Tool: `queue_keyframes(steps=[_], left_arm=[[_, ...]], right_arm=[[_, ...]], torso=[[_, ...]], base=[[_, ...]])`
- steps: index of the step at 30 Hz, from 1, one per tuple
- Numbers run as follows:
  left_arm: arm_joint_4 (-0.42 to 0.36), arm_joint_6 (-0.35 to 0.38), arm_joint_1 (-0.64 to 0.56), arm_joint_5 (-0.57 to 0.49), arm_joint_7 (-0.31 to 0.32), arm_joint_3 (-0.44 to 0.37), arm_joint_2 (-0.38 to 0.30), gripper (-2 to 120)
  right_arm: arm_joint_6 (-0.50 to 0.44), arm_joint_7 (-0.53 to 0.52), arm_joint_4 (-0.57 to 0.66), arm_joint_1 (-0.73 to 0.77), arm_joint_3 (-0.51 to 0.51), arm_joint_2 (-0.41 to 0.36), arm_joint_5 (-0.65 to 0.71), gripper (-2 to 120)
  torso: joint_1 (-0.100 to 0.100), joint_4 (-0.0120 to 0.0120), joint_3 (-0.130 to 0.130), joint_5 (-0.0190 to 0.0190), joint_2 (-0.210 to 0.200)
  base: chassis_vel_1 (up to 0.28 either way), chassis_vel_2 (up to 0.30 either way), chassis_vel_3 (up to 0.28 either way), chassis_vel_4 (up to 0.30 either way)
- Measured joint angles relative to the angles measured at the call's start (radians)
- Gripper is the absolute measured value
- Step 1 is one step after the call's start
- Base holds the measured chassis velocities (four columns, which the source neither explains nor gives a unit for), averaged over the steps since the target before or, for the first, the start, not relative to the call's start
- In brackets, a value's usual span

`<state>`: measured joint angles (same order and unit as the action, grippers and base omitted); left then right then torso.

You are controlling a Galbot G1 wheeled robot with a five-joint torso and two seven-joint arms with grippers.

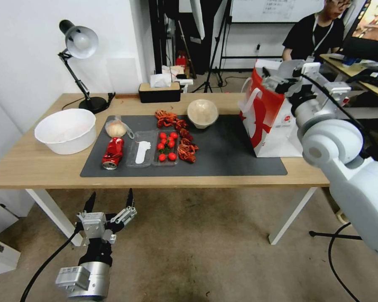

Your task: Pick up the trash from the table and place it into the takeout bag.

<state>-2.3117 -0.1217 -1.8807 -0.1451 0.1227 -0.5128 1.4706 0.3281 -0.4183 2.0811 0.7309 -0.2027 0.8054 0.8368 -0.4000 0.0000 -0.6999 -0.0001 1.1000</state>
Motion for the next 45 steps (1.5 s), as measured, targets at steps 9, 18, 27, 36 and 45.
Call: queue_keyframes(steps=[9, 18, 27, 36, 45], left_arm=[[0.005, -0.008, -0.007, 0.000, -0.015, -0.011, 0.001, 100], [0.006, -0.016, -0.011, 0.011, -0.021, -0.012, 0.010, 100], [0.011, -0.024, -0.017, 0.020, -0.020, -0.011, 0.019, 100], [0.010, -0.028, -0.024, 0.024, -0.019, -0.009, 0.021, 100], [0.011, -0.035, -0.034, 0.025, -0.018, -0.007, 0.017, 100]], right_arm=[[-0.129, 0.031, 0.105, 0.326, -0.018, -0.019, -0.177, 100], [-0.534, 0.152, 0.017, 0.636, -0.058, 0.081, -0.328, 100], [-0.670, 0.192, -0.060, 0.769, -0.064, 0.153, -0.389, 100], [-0.654, 0.179, -0.065, 0.803, -0.056, 0.166, -0.402, 100], [-0.633, 0.169, -0.066, 0.805, -0.046, 0.173, -0.412, 100]], torso=[[0.000, 0.0000, 0.000, 0.0000, 0.000], [0.000, 0.0000, 0.000, 0.0001, 0.000], [0.000, 0.0000, 0.000, 0.0000, 0.000], [0.000, 0.0000, 0.000, 0.0001, 0.000], [0.000, -0.0001, 0.000, 0.0001, 0.000]], base=[[0.000, 0.000, 0.000, 0.000], [0.000, 0.000, 0.000, 0.000], [0.000, 0.000, 0.000, 0.000], [0.000, 0.000, 0.000, 0.000], [0.000, 0.000, 0.000, 0.000]])
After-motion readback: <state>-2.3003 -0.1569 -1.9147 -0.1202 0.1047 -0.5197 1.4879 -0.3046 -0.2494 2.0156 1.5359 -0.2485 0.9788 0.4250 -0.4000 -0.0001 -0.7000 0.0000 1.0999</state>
